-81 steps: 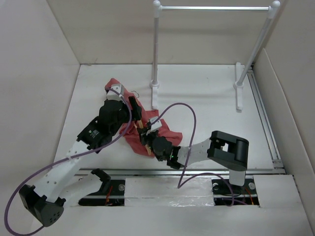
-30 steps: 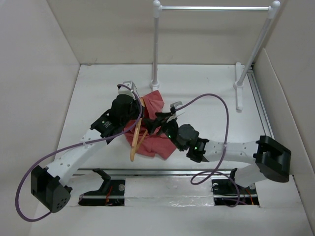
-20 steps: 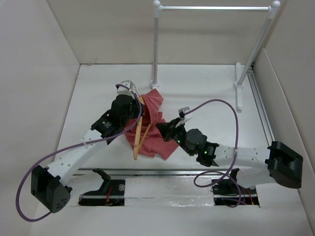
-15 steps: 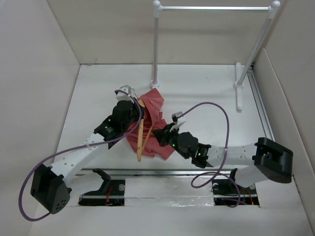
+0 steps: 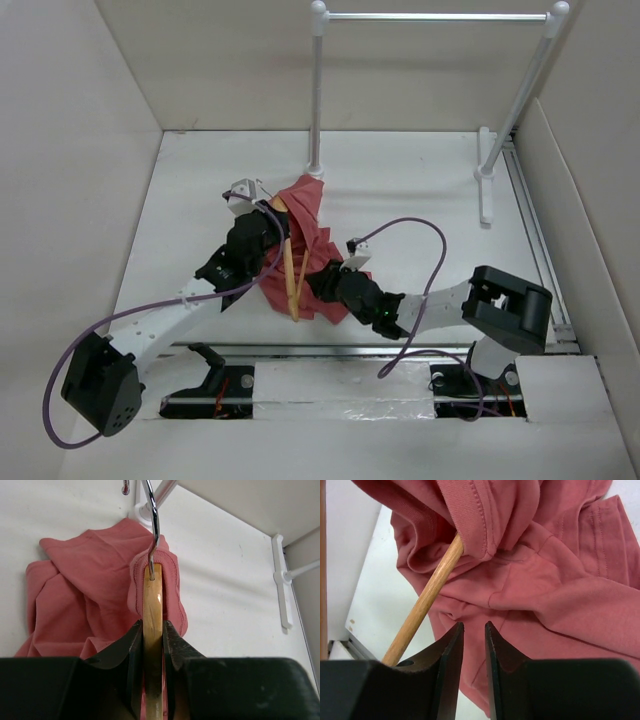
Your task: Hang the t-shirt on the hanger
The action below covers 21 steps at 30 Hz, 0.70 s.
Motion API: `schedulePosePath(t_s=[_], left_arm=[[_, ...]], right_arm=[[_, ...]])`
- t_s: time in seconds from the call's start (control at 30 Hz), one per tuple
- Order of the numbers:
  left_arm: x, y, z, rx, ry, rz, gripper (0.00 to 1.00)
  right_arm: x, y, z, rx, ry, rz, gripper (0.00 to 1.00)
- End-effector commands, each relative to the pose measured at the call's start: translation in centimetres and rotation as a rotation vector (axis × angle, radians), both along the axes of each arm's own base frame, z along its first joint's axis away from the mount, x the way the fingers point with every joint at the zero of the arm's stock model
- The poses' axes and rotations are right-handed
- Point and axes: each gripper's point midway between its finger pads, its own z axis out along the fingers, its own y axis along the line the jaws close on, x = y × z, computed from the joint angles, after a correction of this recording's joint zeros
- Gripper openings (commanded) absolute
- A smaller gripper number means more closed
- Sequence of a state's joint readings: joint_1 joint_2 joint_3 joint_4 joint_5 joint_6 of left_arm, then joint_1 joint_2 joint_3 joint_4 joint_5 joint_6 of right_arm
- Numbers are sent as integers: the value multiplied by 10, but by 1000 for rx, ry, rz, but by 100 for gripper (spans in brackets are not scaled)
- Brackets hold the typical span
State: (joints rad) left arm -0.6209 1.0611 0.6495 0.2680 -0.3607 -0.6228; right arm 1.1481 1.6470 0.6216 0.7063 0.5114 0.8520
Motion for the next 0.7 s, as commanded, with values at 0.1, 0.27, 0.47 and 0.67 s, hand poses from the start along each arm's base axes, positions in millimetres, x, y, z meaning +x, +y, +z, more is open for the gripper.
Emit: schedulePosePath(t_s=[0.1,0.27,0.47,0.67], left_arm=[[11,10,57,-113,-174,91,0],[12,11,52,-142,-176,108,0],[13,8,55,-164,-186,102,0],[15,10,53,-168,-188,117,0]], right_arm=[[24,13,55,171,-56,-66,37],[39,24,57,204,-62,-86,39],[52,38,51,302,-50,-113,43],[54,48,66,418,-114,-71,55]])
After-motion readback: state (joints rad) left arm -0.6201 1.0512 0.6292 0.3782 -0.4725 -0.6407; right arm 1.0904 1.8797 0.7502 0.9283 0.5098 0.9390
